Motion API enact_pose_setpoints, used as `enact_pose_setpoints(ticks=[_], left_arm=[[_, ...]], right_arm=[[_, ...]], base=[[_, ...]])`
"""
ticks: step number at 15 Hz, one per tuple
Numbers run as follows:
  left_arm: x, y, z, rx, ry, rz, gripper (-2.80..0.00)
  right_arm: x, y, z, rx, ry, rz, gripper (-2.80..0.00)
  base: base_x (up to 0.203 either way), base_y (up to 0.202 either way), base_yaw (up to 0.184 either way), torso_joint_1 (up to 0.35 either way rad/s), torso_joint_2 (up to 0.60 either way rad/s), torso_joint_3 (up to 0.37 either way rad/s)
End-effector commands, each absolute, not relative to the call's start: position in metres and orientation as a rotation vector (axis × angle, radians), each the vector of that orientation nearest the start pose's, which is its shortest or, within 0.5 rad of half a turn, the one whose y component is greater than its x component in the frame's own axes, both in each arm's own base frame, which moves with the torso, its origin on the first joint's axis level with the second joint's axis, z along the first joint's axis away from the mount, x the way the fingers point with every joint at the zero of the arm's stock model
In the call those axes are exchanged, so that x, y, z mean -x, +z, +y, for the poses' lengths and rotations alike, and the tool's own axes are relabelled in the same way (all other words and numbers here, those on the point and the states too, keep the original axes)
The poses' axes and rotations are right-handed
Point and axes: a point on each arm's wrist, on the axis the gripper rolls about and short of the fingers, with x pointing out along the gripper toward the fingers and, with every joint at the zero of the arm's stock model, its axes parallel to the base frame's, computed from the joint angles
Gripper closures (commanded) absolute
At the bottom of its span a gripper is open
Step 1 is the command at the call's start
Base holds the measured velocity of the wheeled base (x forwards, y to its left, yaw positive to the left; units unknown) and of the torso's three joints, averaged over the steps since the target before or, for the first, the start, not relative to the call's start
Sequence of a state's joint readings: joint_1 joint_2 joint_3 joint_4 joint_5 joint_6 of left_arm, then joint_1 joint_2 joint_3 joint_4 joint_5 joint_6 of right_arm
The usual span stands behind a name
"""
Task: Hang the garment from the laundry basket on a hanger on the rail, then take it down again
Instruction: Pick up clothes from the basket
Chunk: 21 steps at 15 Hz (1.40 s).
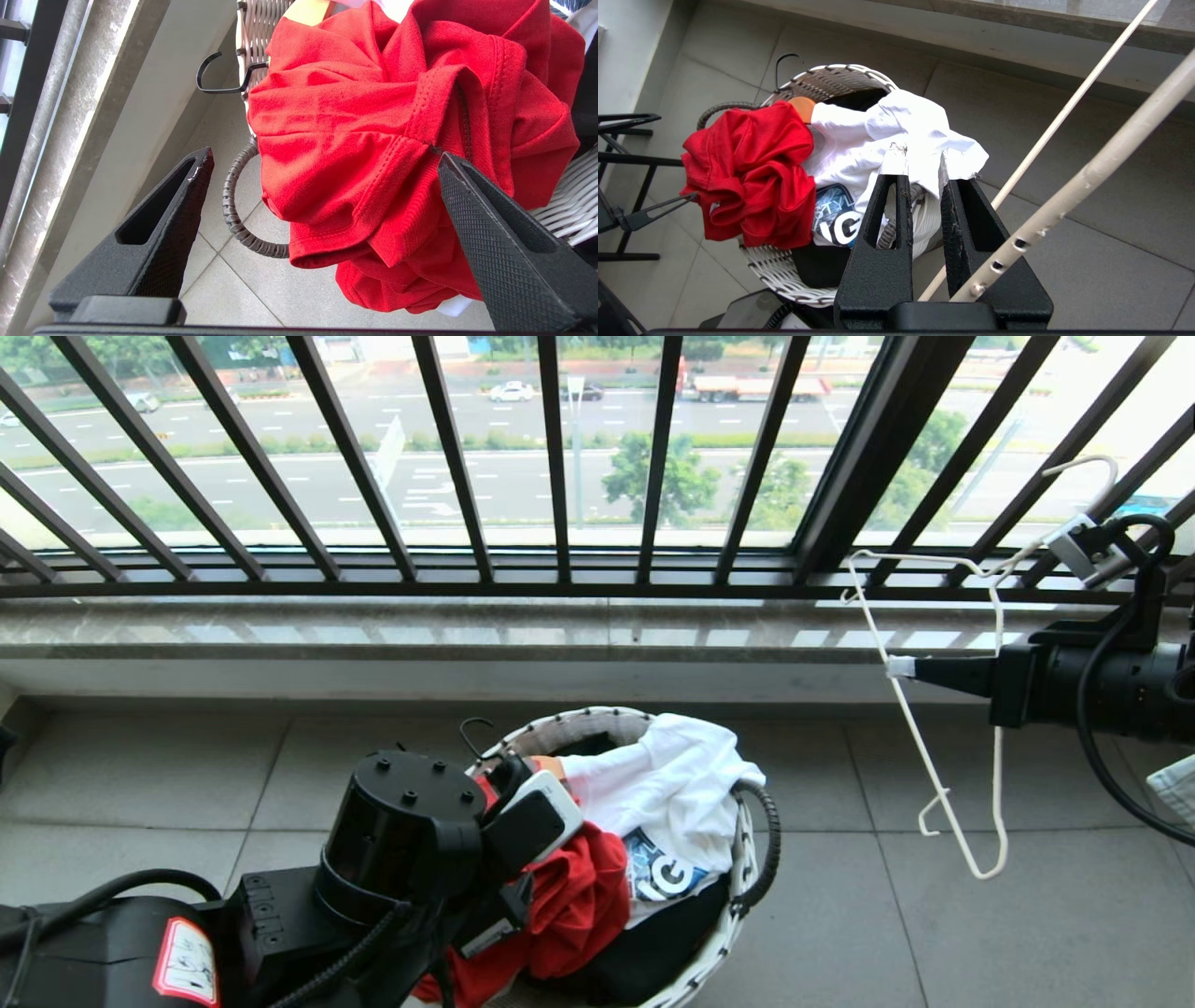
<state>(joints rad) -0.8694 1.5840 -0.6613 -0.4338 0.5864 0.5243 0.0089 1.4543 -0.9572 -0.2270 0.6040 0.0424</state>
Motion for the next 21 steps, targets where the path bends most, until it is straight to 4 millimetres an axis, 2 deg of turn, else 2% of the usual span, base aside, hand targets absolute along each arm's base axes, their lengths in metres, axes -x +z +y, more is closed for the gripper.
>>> enact_pose_setpoints(ticks=[1,4,12,15,17,19,21], left_arm=[[-0.171,0.152,-0.187,-0.861,-0.386,0.305,-2.8],[-0.175,0.156,-0.19,-0.841,-0.372,0.293,-2.8],[-0.18,0.145,-0.195,-0.838,-0.372,0.326,-2.8],[-0.188,0.14,-0.2,-0.831,-0.359,0.333,-2.8],[-0.2,0.14,-0.201,-0.815,-0.324,0.298,-2.8],[-0.214,0.154,-0.198,-0.802,-0.278,0.251,-2.8],[-0.213,0.165,-0.196,-0.79,-0.267,0.228,-2.8]], right_arm=[[-0.25,0.255,0.015,-0.122,0.607,0.275,0.0],[-0.25,0.255,0.016,-0.122,0.609,0.275,0.0],[-0.25,0.255,0.015,-0.122,0.607,0.275,0.0],[-0.25,0.255,0.015,-0.122,0.607,0.274,0.0],[-0.25,0.254,0.015,-0.122,0.607,0.275,0.0],[-0.251,0.254,0.015,-0.123,0.607,0.278,0.0],[-0.251,0.253,0.015,-0.124,0.607,0.28,0.0]], base=[[0.0,0.0,0.0,0.0,0.0,0.0],[0.0,0.0,0.0,0.0,0.0,0.0],[0.0,0.0,0.0,0.0,0.0,0.0],[0.0,0.0,0.0,0.0,0.0,0.0],[0.0,0.0,0.0,0.0,0.0,0.0],[0.0,0.0,0.0,0.0,0.0,0.0],[0.0,0.0,0.0,0.0,0.0,0.0]])
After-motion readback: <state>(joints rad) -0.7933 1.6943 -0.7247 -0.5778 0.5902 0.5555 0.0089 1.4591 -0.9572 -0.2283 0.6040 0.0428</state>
